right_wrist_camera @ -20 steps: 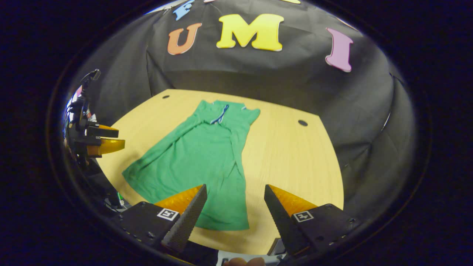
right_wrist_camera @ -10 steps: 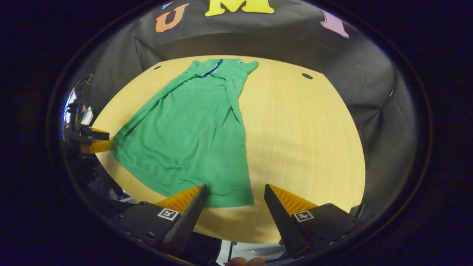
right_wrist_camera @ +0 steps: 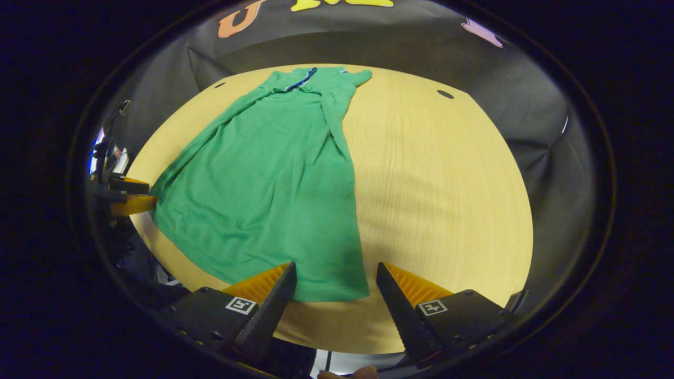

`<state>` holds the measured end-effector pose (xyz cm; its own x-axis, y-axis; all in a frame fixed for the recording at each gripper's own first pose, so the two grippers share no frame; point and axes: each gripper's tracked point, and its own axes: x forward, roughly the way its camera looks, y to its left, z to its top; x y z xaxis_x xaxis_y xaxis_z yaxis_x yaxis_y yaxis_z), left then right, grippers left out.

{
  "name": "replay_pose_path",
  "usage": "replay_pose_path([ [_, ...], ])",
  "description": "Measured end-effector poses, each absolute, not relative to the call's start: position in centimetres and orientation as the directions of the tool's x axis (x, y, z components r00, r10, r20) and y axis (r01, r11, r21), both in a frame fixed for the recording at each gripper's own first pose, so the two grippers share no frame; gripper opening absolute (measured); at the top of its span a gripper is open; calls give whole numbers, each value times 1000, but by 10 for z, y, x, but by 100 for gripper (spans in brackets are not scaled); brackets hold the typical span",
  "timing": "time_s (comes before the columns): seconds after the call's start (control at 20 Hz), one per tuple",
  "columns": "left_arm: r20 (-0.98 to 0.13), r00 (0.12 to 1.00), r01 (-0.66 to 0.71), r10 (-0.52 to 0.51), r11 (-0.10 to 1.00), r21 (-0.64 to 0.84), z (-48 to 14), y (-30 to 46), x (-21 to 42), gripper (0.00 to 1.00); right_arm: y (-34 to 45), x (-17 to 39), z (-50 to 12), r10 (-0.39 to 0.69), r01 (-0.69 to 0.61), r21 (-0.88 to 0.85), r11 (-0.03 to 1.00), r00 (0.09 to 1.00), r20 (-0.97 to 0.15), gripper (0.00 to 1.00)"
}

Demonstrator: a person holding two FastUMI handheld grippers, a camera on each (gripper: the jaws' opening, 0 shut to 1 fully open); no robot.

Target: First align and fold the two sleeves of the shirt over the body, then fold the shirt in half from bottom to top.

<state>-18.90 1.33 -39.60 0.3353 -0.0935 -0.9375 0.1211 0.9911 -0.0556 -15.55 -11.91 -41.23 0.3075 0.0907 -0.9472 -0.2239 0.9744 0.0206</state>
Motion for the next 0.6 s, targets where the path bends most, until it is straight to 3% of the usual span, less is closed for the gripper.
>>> replay_pose_path([
  [0.25,-941,328,108,-84,993,-51,-392,-5,-189,100,-121,-156,-412,82,-219,20,976,279,-957,95],
  [0.35,-945,319,89,-77,995,-51,-388,-15,-189,100,-118,-156,-412,83,-210,24,977,273,-958,87],
  [0.4,-947,313,85,-76,995,-52,-385,-22,-190,100,-117,-156,-412,86,-207,29,978,271,-959,65],
  [0.45,-950,302,92,-80,994,-54,-382,-30,-190,99,-116,-157,-412,90,-203,35,979,267,-960,58],
  [0.5,-953,289,103,-86,993,-58,-379,-37,-190,84,-115,-158,-411,98,-199,45,979,266,-959,41],
  [0.55,-956,279,113,-94,992,-64,-374,-46,-190,76,-111,-160,-412,112,-192,63,979,259,-959,35],
  [0.6,-956,275,119,-104,990,-73,-370,-55,-191,56,-109,-159,-411,123,-180,78,981,258,-958,14],
])
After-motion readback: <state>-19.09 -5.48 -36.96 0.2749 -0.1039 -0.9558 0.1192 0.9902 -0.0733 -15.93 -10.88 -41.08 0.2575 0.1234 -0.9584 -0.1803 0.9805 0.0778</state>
